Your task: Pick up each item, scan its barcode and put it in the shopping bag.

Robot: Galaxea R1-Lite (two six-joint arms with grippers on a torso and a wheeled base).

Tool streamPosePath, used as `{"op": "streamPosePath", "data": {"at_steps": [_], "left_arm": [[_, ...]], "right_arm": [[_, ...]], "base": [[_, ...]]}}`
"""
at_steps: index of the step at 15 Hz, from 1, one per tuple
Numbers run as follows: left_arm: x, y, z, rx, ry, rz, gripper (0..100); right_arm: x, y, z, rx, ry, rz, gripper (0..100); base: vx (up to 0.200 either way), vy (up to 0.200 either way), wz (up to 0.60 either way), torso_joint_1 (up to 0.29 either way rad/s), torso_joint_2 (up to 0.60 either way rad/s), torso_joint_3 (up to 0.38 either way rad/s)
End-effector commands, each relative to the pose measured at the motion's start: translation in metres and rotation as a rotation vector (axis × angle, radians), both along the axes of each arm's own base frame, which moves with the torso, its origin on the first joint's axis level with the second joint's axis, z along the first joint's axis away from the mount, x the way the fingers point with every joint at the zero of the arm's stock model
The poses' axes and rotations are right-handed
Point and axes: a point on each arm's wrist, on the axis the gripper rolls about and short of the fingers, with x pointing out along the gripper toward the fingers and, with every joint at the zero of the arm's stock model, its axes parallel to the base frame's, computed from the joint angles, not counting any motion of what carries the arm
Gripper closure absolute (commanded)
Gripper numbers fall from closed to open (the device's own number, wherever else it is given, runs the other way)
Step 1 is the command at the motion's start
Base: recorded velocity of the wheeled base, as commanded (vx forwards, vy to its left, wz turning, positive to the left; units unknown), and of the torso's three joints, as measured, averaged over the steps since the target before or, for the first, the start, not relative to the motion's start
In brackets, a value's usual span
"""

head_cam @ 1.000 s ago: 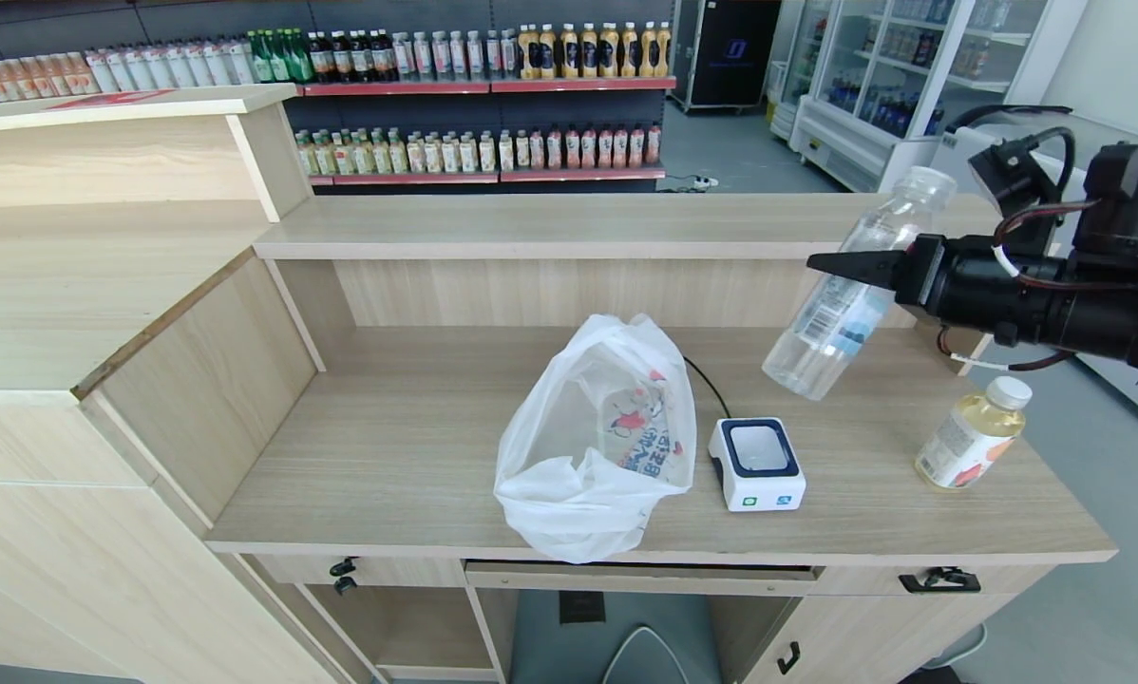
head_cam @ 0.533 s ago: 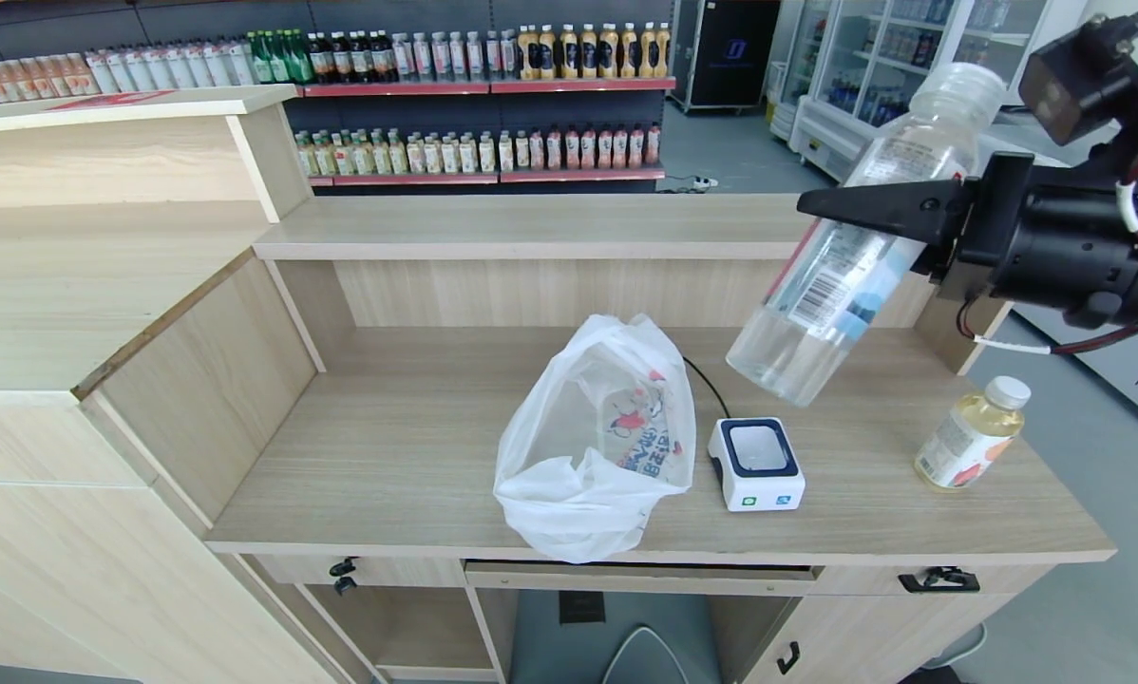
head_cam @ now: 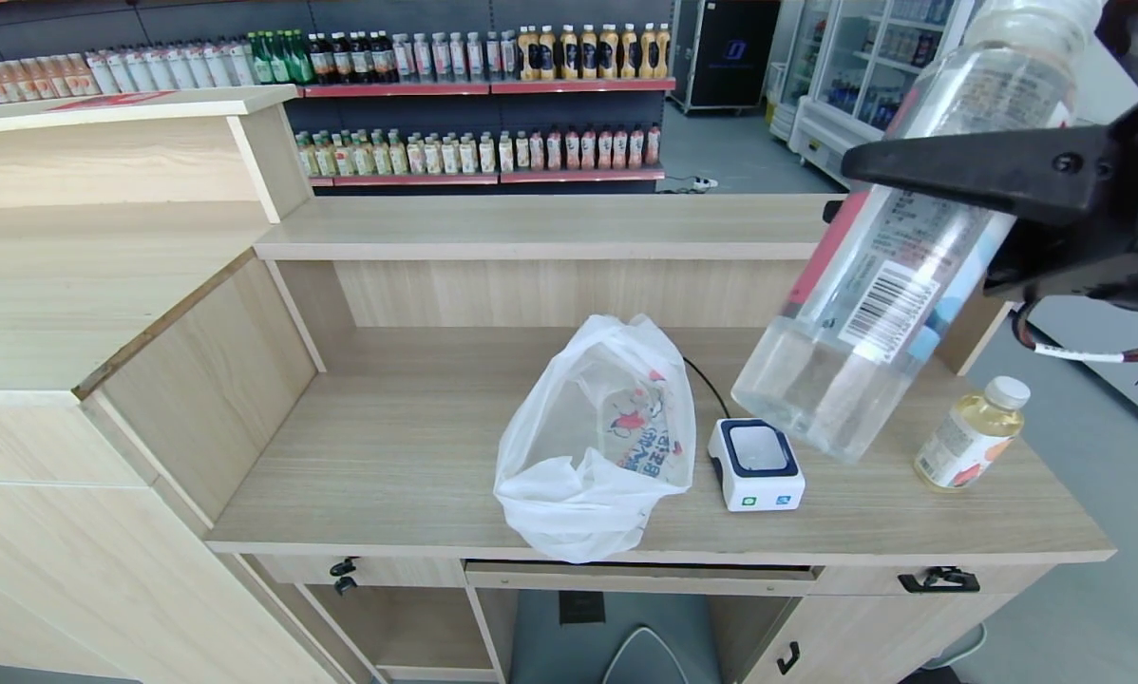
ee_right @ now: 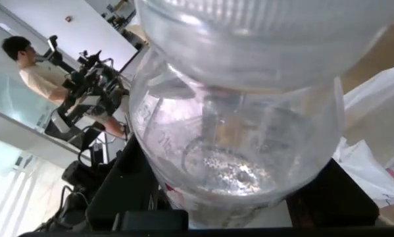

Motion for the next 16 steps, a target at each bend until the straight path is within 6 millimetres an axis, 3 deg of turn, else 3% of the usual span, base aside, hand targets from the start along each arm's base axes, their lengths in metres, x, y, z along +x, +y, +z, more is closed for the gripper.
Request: {"op": "streamPosePath", "data": {"at_steps": [1,6,10,16], "left_arm": [[0.0,0.0,0.0,-0.001,0.0,0.0,100],[0.0,0.0,0.0,0.001,0.0,0.0,100],[0.0,0.0,0.0,0.001,0.0,0.0,100],[0.0,0.0,0.0,-0.001,0.0,0.0,100]], "right_arm": [[-0.011,-0.004,0.009,0.003,-0.007,0.027,100],[-0.029,-0.009,0.014,-0.005,0.037,0.134,100],[-0.031,-0.009,0.021,-0.01,0.046,0.14,100],[-0.028,-0.006,0.009,-0.035,0.073,0.141,100]], "base": [[0.0,0.0,0.0,0.0,0.0,0.0],[0.0,0.0,0.0,0.0,0.0,0.0],[0.0,0.0,0.0,0.0,0.0,0.0],[0.0,0.0,0.0,0.0,0.0,0.0]]}}
